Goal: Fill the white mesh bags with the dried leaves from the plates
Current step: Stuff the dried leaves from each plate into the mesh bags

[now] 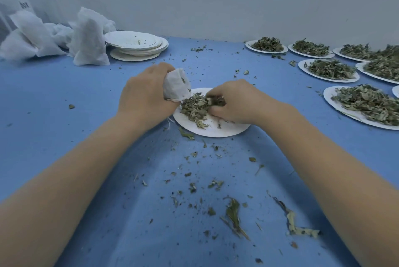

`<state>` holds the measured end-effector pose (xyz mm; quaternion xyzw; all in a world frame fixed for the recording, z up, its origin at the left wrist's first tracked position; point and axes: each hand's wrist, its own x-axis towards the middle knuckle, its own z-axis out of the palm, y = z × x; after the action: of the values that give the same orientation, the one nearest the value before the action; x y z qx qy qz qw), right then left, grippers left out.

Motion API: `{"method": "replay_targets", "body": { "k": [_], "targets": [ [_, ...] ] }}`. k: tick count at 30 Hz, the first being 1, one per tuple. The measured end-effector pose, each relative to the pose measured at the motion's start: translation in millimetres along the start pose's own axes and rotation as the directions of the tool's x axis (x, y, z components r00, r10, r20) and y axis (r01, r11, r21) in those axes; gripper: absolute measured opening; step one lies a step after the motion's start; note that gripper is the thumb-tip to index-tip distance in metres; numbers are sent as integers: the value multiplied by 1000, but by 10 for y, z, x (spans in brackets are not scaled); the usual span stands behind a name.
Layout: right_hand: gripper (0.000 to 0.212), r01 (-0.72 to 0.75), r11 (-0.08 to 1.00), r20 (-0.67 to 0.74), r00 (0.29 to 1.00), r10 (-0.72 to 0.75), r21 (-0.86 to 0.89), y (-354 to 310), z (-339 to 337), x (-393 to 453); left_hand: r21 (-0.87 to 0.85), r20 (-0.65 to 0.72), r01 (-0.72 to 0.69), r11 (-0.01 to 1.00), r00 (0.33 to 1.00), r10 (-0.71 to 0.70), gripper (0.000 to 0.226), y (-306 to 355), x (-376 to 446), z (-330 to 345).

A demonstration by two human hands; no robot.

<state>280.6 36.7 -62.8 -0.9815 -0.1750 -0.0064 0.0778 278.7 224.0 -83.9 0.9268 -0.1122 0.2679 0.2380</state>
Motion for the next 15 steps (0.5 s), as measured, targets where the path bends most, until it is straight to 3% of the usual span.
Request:
{"method": "replay_targets", "body": {
  "k": [5, 15],
  "targets": [
    [30, -1, 993, -130, 991, 17, 118, 47, -119, -18, 23, 5, -9, 1000, 1000, 8, 45, 1, 5, 0],
    [21, 115, 987, -382, 922, -63, 116, 23, -344, -55, 86, 36, -52, 995, 998, 49, 44, 61, 5, -11]
  ]
}}
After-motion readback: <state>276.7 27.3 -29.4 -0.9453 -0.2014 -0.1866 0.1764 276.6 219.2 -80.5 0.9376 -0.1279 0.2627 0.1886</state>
